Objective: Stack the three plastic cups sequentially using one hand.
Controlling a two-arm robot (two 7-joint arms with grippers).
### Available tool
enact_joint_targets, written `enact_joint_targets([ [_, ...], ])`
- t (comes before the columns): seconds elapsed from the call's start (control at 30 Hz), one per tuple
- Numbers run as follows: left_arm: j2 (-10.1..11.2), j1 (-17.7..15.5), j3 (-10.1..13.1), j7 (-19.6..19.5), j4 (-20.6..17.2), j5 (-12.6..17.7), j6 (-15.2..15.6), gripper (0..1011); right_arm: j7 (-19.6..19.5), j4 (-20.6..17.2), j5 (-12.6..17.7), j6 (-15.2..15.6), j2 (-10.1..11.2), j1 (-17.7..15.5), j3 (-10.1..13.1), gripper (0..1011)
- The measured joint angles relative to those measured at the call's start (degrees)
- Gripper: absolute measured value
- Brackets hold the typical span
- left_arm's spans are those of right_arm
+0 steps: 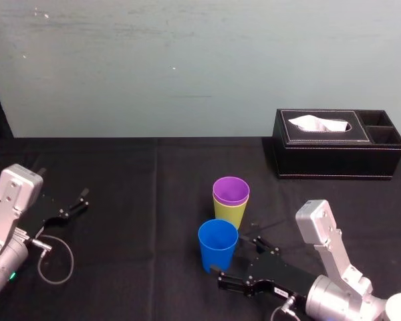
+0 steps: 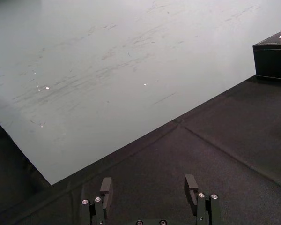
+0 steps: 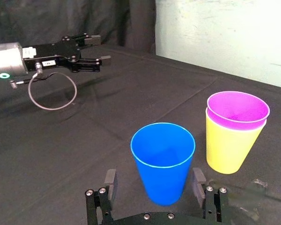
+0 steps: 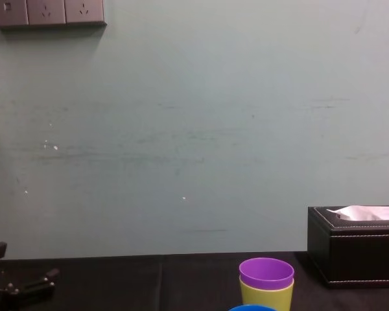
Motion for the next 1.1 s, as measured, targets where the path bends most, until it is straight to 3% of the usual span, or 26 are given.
enact_joint_targets([
  [1.1, 0.0, 0.0, 0.0, 0.0, 0.0, 0.0, 0.0, 1000, -2.5, 6.5, -4.3, -1.6, -5.9, 4.7, -1.4, 1004],
])
